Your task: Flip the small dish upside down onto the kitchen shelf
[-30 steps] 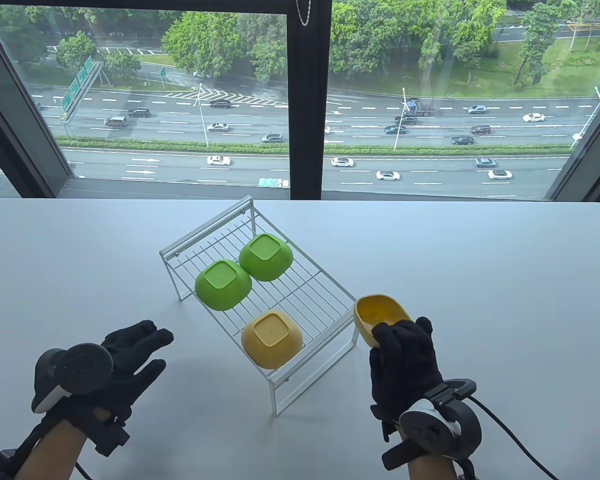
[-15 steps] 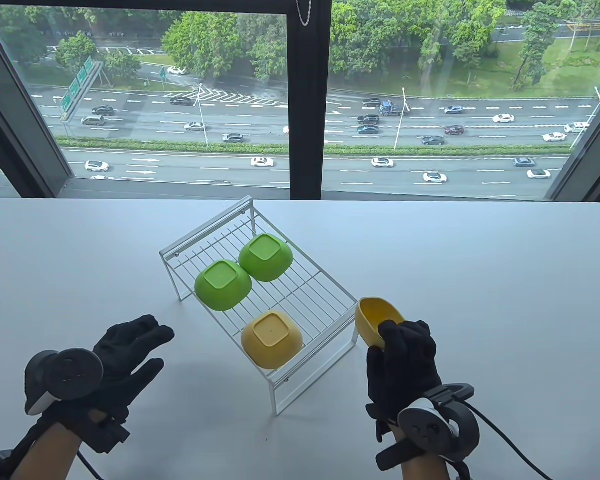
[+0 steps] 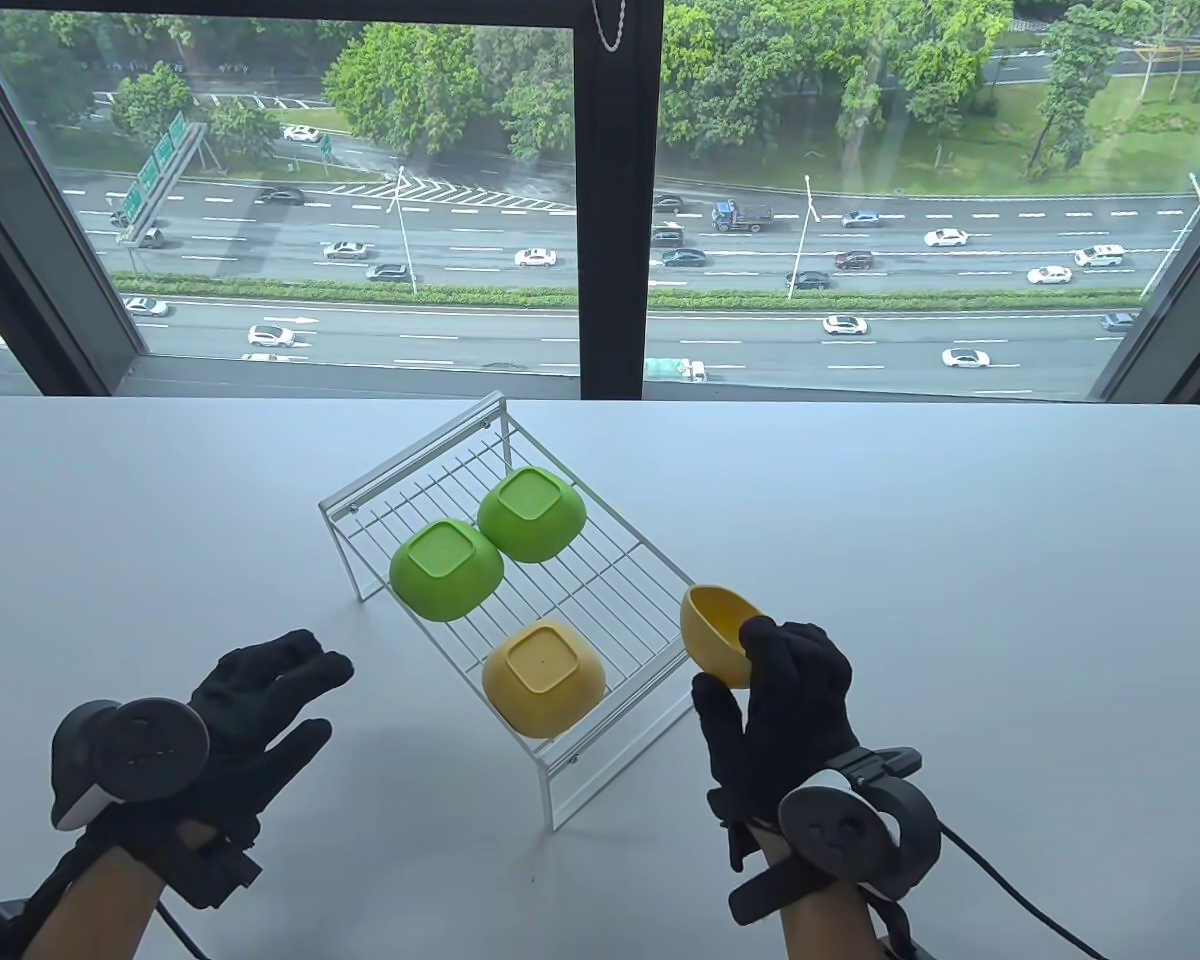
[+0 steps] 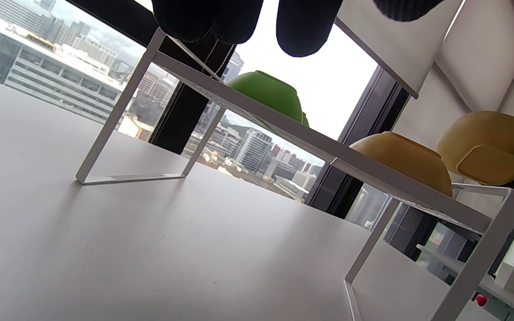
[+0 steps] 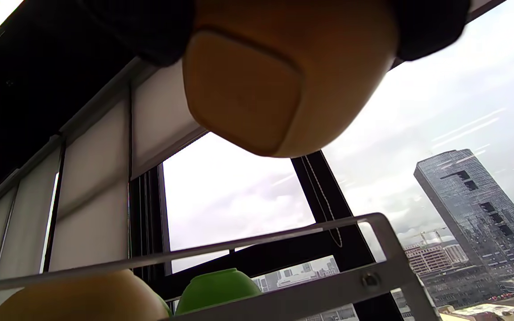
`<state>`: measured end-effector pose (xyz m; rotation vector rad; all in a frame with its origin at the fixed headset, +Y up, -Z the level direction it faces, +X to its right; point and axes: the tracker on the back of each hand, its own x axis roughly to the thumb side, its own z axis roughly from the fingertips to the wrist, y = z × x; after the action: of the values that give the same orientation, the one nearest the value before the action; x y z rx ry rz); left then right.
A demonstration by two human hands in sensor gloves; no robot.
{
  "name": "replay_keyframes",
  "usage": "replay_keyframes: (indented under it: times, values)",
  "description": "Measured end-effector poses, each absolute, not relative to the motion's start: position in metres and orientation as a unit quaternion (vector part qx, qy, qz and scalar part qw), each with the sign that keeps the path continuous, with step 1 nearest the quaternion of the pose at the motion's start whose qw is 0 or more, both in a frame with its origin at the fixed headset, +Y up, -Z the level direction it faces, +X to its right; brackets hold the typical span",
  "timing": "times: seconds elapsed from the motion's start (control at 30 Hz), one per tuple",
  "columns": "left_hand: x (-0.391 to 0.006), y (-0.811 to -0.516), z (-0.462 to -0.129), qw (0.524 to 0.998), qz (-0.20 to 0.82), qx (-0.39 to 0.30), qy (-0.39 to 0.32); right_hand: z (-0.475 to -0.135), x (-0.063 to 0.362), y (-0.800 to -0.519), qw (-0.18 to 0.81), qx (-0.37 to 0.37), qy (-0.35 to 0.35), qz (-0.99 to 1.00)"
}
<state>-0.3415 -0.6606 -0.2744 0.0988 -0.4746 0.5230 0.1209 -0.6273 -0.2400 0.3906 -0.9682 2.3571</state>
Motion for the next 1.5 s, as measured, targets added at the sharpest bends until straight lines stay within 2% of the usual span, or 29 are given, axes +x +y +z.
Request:
replay_keyframes:
  times: [0.23,0.37,0.5,0.57,0.7,0.8,1.0,1.2,1.27,1.5]
  values:
    - [-0.340,-0.663,-0.274,0.938,0.257,0.035,-0.232,-0.251,0.099,-0.618,0.297,0.148,-0.302,0.894]
    - [-0.340,-0.663,-0.276,0.934,0.267,0.028,-0.235,-0.260,0.094,-0.605,0.267,0.141,-0.274,0.913]
    - [-0.337,-0.665,-0.277,0.935,0.261,0.017,-0.240,-0.272,0.089,-0.596,0.283,0.153,-0.210,0.923]
    - [-0.337,-0.666,-0.277,0.934,0.261,0.012,-0.241,-0.277,0.087,-0.594,0.275,0.143,-0.212,0.927]
    - [-0.336,-0.665,-0.277,0.932,0.267,0.003,-0.243,-0.291,0.080,-0.590,0.276,0.134,-0.160,0.938]
    - [-0.336,-0.666,-0.278,0.930,0.275,-0.005,-0.243,-0.305,0.070,-0.583,0.228,0.133,-0.094,0.960]
    - [-0.334,-0.668,-0.280,0.929,0.275,-0.019,-0.245,-0.325,0.049,-0.573,0.164,0.160,-0.058,0.972]
    - [-0.334,-0.668,-0.280,0.929,0.276,-0.022,-0.246,-0.345,0.028,-0.570,0.115,0.172,-0.052,0.977]
    - [-0.333,-0.667,-0.280,0.928,0.278,-0.024,-0.246,-0.353,0.024,-0.573,0.094,0.167,-0.020,0.981]
    - [-0.333,-0.667,-0.281,0.926,0.281,-0.029,-0.250,-0.364,0.032,-0.576,0.171,0.151,-0.008,0.974]
